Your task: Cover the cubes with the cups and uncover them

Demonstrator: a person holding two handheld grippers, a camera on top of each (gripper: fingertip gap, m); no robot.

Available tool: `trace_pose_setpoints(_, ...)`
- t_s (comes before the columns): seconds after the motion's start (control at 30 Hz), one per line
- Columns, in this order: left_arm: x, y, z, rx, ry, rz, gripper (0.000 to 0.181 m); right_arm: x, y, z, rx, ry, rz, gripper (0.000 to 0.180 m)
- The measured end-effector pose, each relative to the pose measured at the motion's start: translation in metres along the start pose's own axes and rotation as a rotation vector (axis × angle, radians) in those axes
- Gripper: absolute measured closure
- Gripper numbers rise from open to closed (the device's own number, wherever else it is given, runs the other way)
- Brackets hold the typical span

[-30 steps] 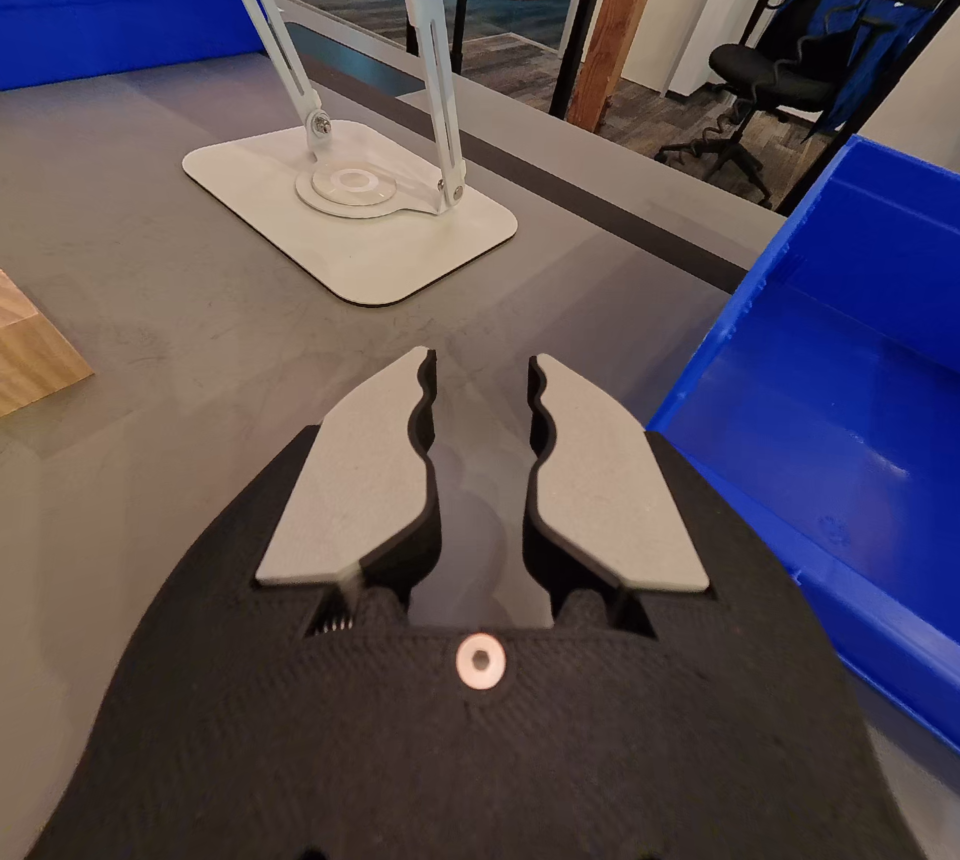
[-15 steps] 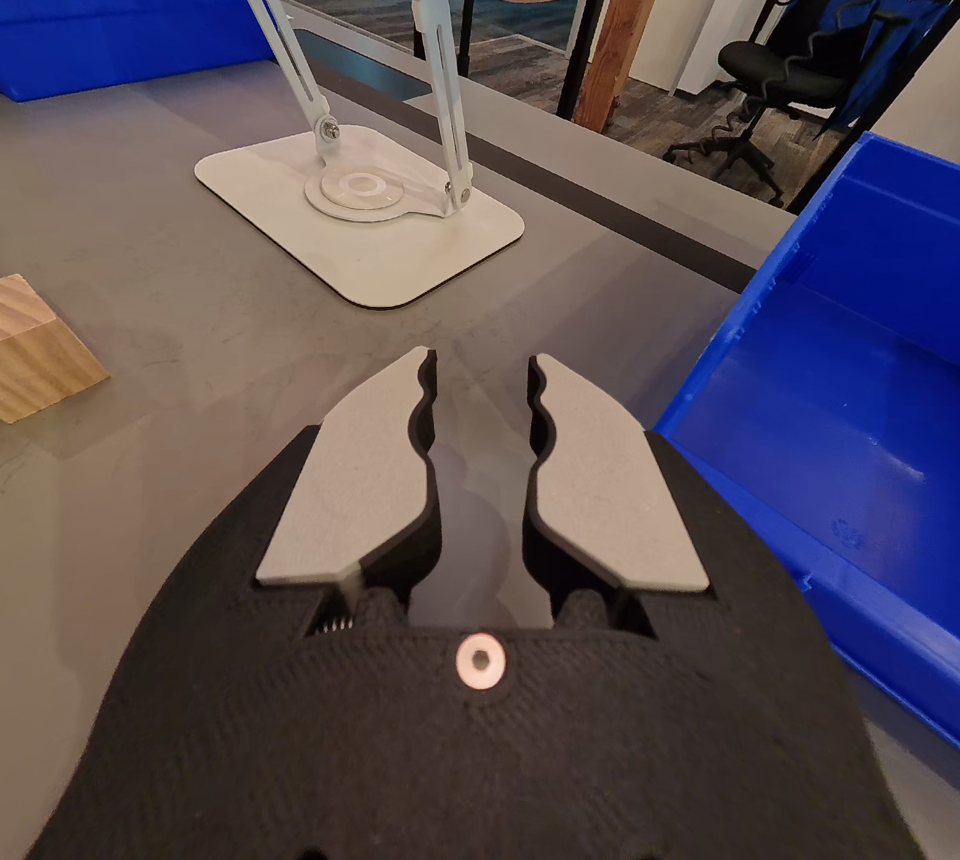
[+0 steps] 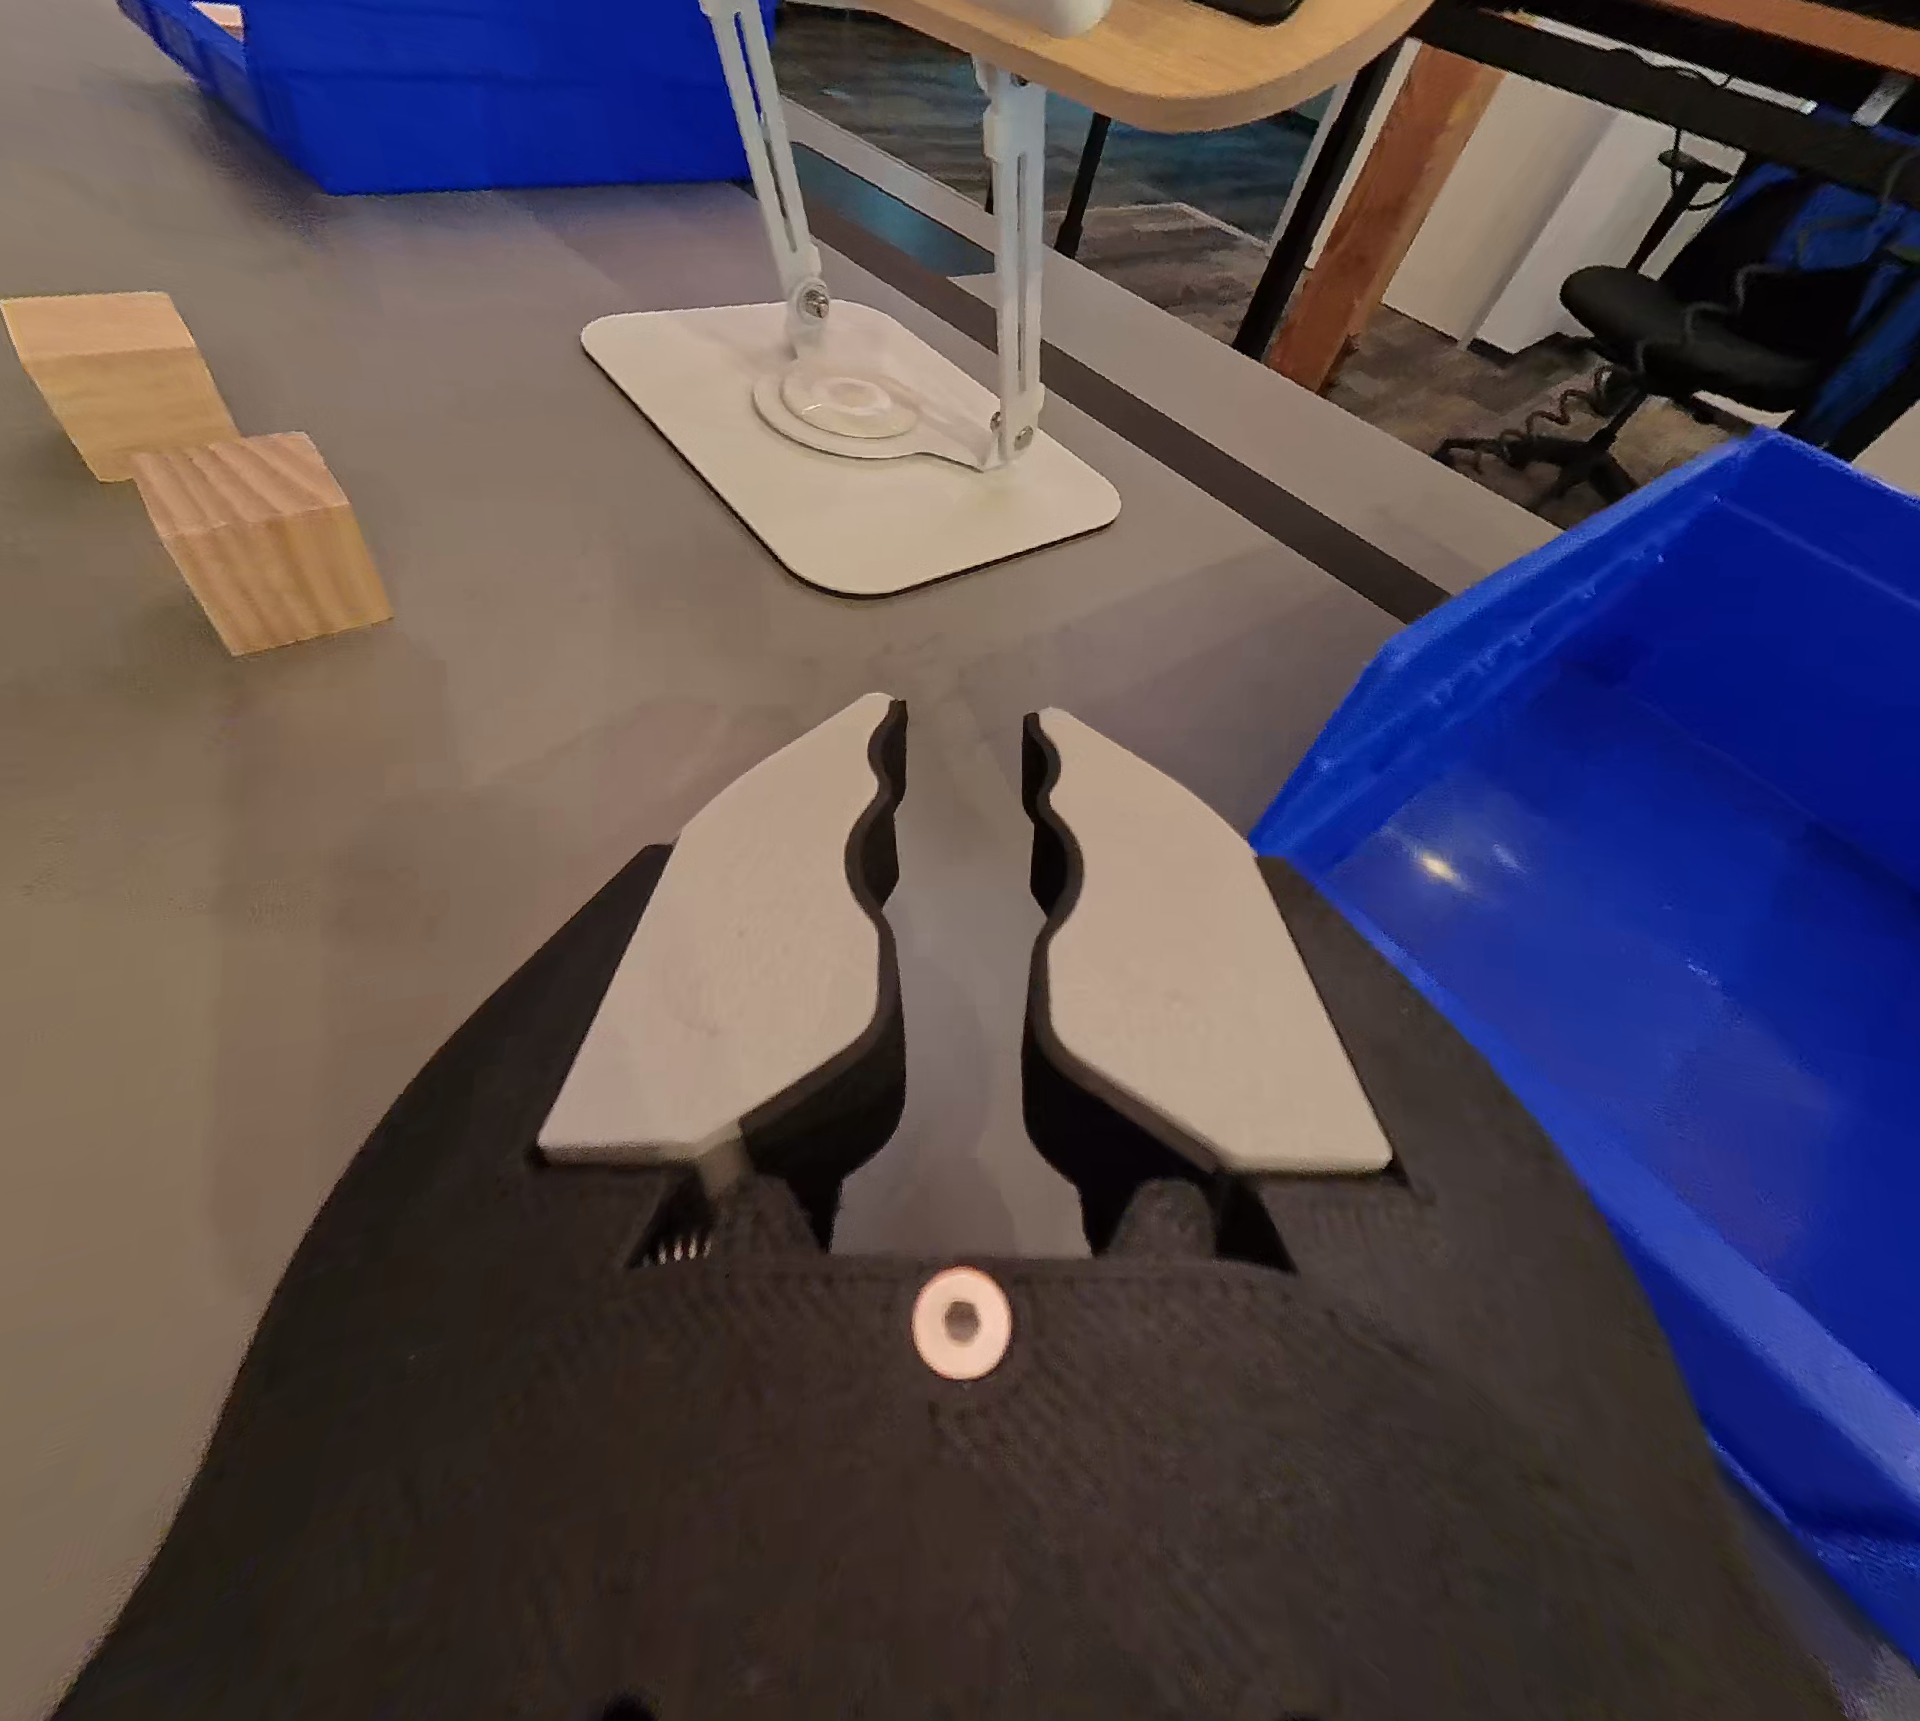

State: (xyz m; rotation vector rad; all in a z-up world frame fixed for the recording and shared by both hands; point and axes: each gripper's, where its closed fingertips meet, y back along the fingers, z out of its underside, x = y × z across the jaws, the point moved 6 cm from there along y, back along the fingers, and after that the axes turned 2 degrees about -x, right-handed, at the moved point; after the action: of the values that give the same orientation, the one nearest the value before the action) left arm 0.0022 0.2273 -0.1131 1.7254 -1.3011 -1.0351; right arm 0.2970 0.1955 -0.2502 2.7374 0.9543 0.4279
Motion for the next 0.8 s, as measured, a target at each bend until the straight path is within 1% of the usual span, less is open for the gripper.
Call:
trace_pose_setpoints(0.07, 0.026, -0.032, -0.033, -0.017, -0.083, 0.074, 0.135, 0.006, 0.007, 0.0, 0.009, -0.001, 0.019, 0.16)
trace_pose_setpoints(0.17, 0.06, -0.079, -0.067, -0.043, -0.165, 0.166, 0.135, 0.014, 0.013, 0.001, 0.018, -0.017, 0.043, 0.161)
trace_pose_setpoints(0.27, 0.08, -0.122, -0.078, -0.127, -0.245, 0.167, 0.135, 0.017, 0.016, 0.001, 0.015, -0.02, 0.058, 0.161)
trace_pose_setpoints(0.37, 0.095, -0.151, -0.078, -0.155, -0.265, 0.224, 0.135, 0.018, 0.017, 0.0, 0.015, -0.022, 0.071, 0.161)
trace_pose_setpoints(0.47, 0.096, -0.168, -0.075, -0.181, -0.301, 0.209, 0.135, 0.019, 0.018, -0.001, 0.019, -0.028, 0.076, 0.162)
trace_pose_setpoints(0.63, 0.094, -0.176, -0.081, -0.174, -0.314, 0.234, 0.135, 0.021, 0.018, 0.0, 0.014, -0.032, 0.084, 0.161)
trace_pose_setpoints(0.8, 0.096, -0.186, -0.081, -0.21, -0.36, 0.225, 0.134, 0.022, 0.018, 0.001, 0.01, -0.032, 0.089, 0.161)
